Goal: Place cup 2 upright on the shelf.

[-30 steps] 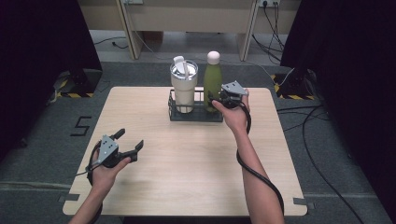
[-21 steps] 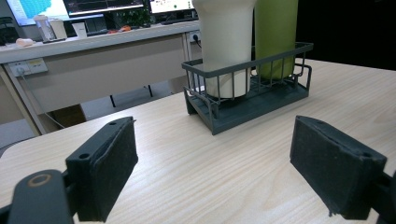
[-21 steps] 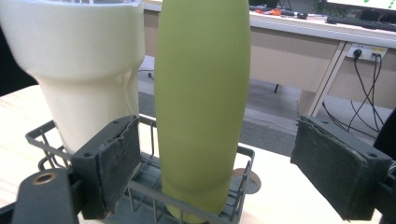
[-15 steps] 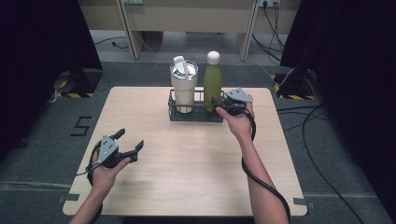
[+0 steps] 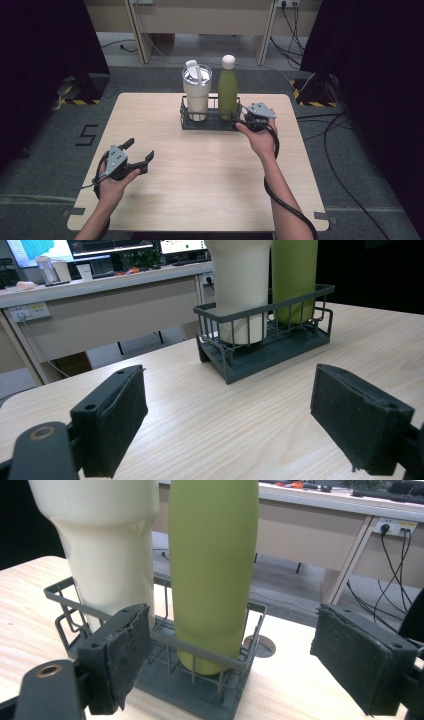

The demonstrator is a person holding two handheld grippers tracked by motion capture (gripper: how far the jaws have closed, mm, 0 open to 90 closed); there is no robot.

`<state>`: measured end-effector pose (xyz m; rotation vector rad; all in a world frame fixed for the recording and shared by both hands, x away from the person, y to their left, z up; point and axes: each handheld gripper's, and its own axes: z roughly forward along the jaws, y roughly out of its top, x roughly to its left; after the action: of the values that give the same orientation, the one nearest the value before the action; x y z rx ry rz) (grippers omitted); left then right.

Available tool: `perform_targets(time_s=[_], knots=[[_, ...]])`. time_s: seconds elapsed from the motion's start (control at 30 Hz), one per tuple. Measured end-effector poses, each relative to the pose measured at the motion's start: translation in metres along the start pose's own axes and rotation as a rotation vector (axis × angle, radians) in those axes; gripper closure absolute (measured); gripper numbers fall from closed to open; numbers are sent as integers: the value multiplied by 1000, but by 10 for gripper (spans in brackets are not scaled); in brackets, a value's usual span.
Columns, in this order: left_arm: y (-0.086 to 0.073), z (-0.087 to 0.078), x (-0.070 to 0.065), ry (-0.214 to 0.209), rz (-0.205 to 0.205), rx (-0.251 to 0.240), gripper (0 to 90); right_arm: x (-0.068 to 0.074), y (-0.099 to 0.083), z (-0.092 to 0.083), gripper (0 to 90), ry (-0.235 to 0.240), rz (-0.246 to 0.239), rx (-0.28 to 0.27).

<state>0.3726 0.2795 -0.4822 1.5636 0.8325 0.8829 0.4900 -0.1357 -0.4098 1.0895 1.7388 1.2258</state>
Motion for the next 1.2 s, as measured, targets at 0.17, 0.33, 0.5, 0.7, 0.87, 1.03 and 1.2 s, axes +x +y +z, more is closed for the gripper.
perform_targets(time_s=[0.17, 0.33, 0.5, 0.7, 0.87, 1.03, 1.2], knots=[[0, 0, 0, 0, -2, 0, 140, -3, -5, -10, 158, 2, 7, 4], [-1, 0, -1, 0, -1, 1, 140, -8, -13, -19, 160, -3, 8, 12], [-1, 0, -1, -1, 1, 2, 140, -12, -17, -25, 160, -13, -2, 12], [-1, 0, -1, -1, 0, 4, 140, -16, -23, -35, 161, -22, 5, 11], [-1, 0, -2, -1, 0, 5, 140, -21, -31, -44, 161, -32, 14, 10], [-1, 1, -2, -3, 3, 7, 140, -24, -42, -53, 161, -46, 27, 19], [-3, 0, -3, 0, 1, 10, 140, -28, -54, -60, 161, -58, 29, 39]])
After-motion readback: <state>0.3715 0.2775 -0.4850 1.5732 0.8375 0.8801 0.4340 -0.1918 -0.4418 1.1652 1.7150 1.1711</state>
